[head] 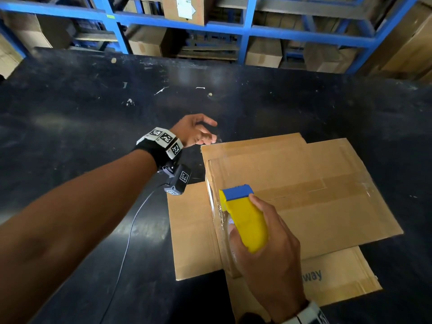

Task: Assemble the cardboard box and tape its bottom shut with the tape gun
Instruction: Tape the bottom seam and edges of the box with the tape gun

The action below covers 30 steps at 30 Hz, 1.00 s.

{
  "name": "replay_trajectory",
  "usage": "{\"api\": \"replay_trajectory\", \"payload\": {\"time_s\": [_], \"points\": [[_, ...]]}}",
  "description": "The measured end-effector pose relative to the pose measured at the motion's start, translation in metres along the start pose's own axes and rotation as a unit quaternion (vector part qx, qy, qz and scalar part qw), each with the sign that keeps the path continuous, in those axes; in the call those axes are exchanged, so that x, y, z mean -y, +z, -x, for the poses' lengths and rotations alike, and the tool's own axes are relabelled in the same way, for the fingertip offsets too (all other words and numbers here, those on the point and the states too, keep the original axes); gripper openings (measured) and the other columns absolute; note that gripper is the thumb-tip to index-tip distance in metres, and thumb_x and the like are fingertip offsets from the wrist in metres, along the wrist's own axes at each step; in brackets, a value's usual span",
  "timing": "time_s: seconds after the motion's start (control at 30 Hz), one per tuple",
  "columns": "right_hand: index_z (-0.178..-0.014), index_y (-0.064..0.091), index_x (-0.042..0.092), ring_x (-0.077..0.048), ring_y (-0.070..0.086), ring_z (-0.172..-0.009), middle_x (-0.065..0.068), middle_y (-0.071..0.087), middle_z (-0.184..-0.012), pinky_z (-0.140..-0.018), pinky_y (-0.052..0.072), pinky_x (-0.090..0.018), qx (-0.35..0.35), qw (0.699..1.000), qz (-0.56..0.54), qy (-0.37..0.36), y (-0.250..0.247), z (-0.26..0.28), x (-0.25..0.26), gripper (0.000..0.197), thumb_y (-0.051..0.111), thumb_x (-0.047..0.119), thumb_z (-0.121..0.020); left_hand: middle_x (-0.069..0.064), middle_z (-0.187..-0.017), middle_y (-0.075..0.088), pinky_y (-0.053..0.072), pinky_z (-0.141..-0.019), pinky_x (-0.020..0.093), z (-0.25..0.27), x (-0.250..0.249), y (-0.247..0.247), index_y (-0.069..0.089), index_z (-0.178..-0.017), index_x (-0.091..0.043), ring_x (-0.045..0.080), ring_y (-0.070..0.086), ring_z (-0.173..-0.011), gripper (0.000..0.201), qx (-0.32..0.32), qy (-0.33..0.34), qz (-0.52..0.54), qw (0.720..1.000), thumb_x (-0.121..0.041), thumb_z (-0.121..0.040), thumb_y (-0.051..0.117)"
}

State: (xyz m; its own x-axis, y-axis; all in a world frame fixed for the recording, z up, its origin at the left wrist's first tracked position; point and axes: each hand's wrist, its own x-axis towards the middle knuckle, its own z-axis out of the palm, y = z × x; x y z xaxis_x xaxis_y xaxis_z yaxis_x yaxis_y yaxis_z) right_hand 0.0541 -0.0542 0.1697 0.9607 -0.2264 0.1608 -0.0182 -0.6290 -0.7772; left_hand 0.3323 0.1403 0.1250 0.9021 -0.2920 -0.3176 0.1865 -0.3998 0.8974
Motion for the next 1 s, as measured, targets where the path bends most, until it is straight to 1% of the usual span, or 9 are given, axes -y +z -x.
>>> {"api": "replay_trajectory", "payload": {"time_s": [0.13, 0.23, 0.43, 0.57, 0.63, 0.73, 0.87, 0.93, 1.0], "points": [[-0.133, 0.056, 0.034, -0.010, 0.065, -0.089, 0.012, 0.066, -0.110, -0.077, 0.057, -0.033, 0.014, 1.000, 0.005, 0.021, 0.011, -0.003, -0.003, 0.063, 0.072, 0.046, -0.074, 0.002, -0.091, 0.081, 0.053, -0.069, 0.018, -0.010, 0.013, 0.007, 0.065, -0.126, -0.017, 0.005, 0.077, -0.082, 0.044, 0.005, -0.008, -0.042, 0.999, -0.011, -0.087, 0.082], [-0.133, 0.055, 0.034, -0.009, 0.063, -0.086, 0.012, 0.065, -0.108, -0.074, 0.058, -0.032, 0.016, 0.999, 0.011, 0.027, 0.017, -0.005, -0.005, 0.063, 0.072, 0.047, -0.075, 0.004, -0.093, 0.080, 0.051, -0.065, 0.013, -0.014, 0.022, 0.011, 0.063, -0.127, -0.016, 0.001, 0.077, -0.079, 0.041, 0.008, -0.010, -0.051, 0.999, -0.010, -0.090, 0.079], [-0.135, 0.054, 0.032, -0.013, 0.065, -0.088, 0.008, 0.066, -0.111, -0.073, 0.058, -0.037, 0.026, 0.999, 0.016, 0.029, 0.019, -0.006, -0.010, 0.063, 0.071, 0.047, -0.076, 0.005, -0.099, 0.081, 0.050, -0.077, 0.027, -0.020, 0.030, 0.017, 0.063, -0.121, -0.024, 0.007, 0.076, -0.087, 0.039, 0.017, -0.024, -0.045, 0.999, -0.011, -0.088, 0.079], [-0.135, 0.054, 0.032, -0.012, 0.065, -0.089, 0.009, 0.065, -0.112, -0.074, 0.058, -0.037, 0.032, 0.999, 0.016, 0.033, 0.020, -0.005, -0.013, 0.063, 0.070, 0.047, -0.076, -0.002, -0.090, 0.082, 0.051, -0.092, 0.036, -0.024, 0.039, 0.020, 0.065, -0.120, -0.029, 0.012, 0.074, -0.097, 0.041, 0.024, -0.041, -0.048, 0.998, -0.014, -0.086, 0.082], [-0.135, 0.053, 0.034, -0.011, 0.064, -0.090, 0.011, 0.065, -0.112, -0.075, 0.058, -0.037, 0.037, 0.998, 0.017, 0.036, 0.021, -0.003, -0.015, 0.063, 0.069, 0.048, -0.076, -0.007, -0.086, 0.082, 0.050, -0.096, 0.038, -0.026, 0.045, 0.023, 0.064, -0.120, -0.030, 0.009, 0.074, -0.094, 0.041, 0.027, -0.048, -0.049, 0.997, -0.015, -0.087, 0.082], [-0.136, 0.050, 0.037, -0.007, 0.063, -0.090, 0.014, 0.063, -0.113, -0.076, 0.058, -0.033, 0.044, 0.998, 0.023, 0.039, 0.022, 0.000, -0.018, 0.064, 0.069, 0.050, -0.076, -0.005, -0.084, 0.080, 0.051, -0.090, 0.034, -0.025, 0.052, 0.028, 0.065, -0.120, -0.026, 0.001, 0.075, -0.080, 0.038, 0.029, -0.061, -0.039, 0.997, -0.011, -0.089, 0.079], [-0.137, 0.051, 0.036, -0.007, 0.062, -0.090, 0.014, 0.062, -0.113, -0.076, 0.057, -0.032, 0.045, 0.998, 0.027, 0.044, 0.023, 0.000, -0.021, 0.065, 0.069, 0.048, -0.076, 0.004, -0.104, 0.075, 0.055, -0.097, 0.038, -0.024, 0.061, 0.034, 0.068, -0.118, -0.026, 0.023, 0.070, -0.111, 0.034, 0.041, -0.094, -0.030, 0.994, -0.014, -0.089, 0.080], [-0.137, 0.050, 0.036, -0.008, 0.062, -0.090, 0.013, 0.062, -0.112, -0.076, 0.057, -0.035, 0.046, 0.997, 0.027, 0.049, 0.023, 0.000, -0.021, 0.065, 0.069, 0.048, -0.076, 0.006, -0.106, 0.073, 0.055, -0.094, 0.036, -0.025, 0.065, 0.036, 0.068, -0.116, -0.026, 0.028, 0.068, -0.115, 0.031, 0.036, -0.113, -0.032, 0.992, -0.017, -0.088, 0.080], [-0.137, 0.050, 0.037, -0.008, 0.061, -0.088, 0.013, 0.061, -0.109, -0.074, 0.057, -0.035, 0.045, 0.997, 0.027, 0.048, 0.024, 0.000, -0.022, 0.064, 0.070, 0.048, -0.076, 0.007, -0.107, 0.073, 0.057, -0.094, 0.036, -0.027, 0.065, 0.037, 0.068, -0.110, -0.030, 0.028, 0.069, -0.112, 0.030, 0.027, -0.113, -0.061, 0.991, -0.023, -0.086, 0.083]]}}
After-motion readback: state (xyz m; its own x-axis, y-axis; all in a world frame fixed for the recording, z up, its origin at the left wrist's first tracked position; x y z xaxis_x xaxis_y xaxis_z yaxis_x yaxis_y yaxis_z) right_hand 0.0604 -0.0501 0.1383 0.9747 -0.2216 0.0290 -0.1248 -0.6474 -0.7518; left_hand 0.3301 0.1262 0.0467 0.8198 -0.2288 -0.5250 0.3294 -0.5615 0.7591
